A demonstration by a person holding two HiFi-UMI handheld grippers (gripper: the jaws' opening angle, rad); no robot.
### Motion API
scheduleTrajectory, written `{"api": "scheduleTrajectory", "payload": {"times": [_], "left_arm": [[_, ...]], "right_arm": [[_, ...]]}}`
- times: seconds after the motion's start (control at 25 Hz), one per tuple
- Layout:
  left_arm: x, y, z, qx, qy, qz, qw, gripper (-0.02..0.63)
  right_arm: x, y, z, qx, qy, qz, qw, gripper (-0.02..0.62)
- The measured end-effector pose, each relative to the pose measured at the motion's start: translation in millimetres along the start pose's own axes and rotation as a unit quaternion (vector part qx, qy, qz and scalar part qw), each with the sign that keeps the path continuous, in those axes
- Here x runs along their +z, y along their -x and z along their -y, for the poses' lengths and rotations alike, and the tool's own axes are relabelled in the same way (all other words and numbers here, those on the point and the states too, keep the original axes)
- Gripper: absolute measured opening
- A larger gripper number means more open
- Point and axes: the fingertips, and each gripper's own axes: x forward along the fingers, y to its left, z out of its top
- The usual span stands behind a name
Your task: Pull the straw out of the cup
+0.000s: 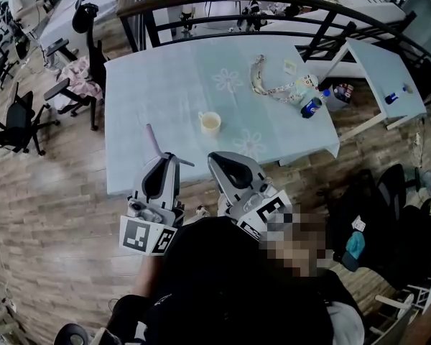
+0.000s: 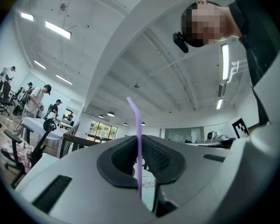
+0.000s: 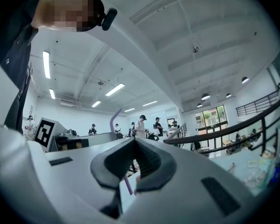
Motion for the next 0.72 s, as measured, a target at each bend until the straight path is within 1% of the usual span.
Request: {"api": "scheduleTrajectory", "payload": {"times": [0.24,0.44,0.72], "left_arm": [[-1,2,10,-0.014,-0.003,-0.009,0.9999,0.035],[-6,-2,20,-0.022,0.000,-0.010,0.9997,0.035],[-8,-1,16,-0.018,0.000,-0.011,0.9998,0.035]], "right_arm": [[-3,8,-7,-0.004,-0.002,-0.007,1.000,0.008],[-3,14,-3,-0.007,0.000,-0.010,1.000,0.008],[-6,12,-1,-0.007,0.002,-0.014,1.000,0.008]]}}
